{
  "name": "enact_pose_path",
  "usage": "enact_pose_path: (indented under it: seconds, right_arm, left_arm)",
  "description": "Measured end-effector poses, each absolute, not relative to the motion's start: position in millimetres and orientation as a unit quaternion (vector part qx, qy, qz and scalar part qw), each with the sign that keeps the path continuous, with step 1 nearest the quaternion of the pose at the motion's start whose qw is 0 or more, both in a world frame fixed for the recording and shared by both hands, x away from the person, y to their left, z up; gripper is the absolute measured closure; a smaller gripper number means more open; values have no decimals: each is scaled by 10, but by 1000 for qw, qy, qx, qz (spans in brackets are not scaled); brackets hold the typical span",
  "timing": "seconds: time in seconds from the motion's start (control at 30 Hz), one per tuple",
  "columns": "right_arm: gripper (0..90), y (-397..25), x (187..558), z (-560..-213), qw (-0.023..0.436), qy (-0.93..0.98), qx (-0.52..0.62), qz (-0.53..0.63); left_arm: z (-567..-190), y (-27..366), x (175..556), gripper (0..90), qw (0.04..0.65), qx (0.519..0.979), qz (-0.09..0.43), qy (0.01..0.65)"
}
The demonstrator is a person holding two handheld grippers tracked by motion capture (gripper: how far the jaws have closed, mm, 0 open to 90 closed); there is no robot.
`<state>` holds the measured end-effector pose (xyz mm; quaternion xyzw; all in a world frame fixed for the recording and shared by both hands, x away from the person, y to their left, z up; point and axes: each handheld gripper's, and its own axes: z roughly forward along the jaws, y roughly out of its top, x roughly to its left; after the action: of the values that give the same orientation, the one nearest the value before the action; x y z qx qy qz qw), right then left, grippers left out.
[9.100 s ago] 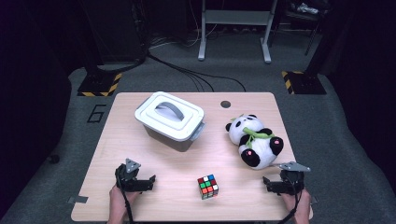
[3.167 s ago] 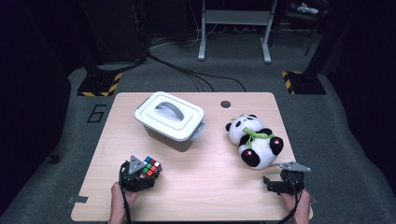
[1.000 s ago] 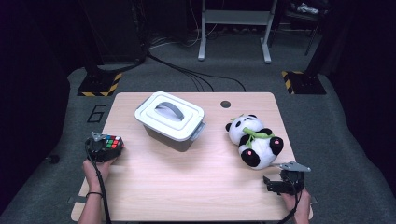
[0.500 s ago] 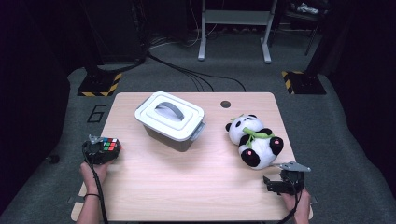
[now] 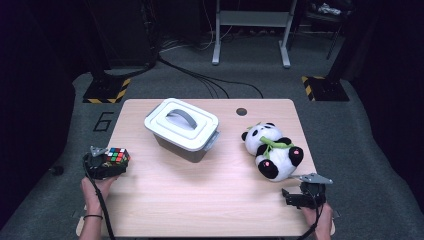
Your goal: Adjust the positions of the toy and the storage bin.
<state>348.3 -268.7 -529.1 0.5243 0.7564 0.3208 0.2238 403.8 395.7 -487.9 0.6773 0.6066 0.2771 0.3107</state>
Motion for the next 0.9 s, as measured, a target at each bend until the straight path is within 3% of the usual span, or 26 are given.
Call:
enact_pose_path:
  seconds: [0.43, 0.67, 0.9]
  right_arm:
    - [12, -2686, 3483, -5291, 224, 756, 525, 321]
    - [12, -2681, 3478, -5291, 224, 754, 528, 320]
    - [0, -2684, 3488, -5267, 223, 754, 537, 305]
  left_arm:
    - [-4762, 3467, 3545, 0, 338, 711, 277, 551]
    - [-5082, 3071, 3370, 0, 332, 747, 237, 525]
    - [-5272, 2936, 3394, 0, 329, 745, 234, 531]
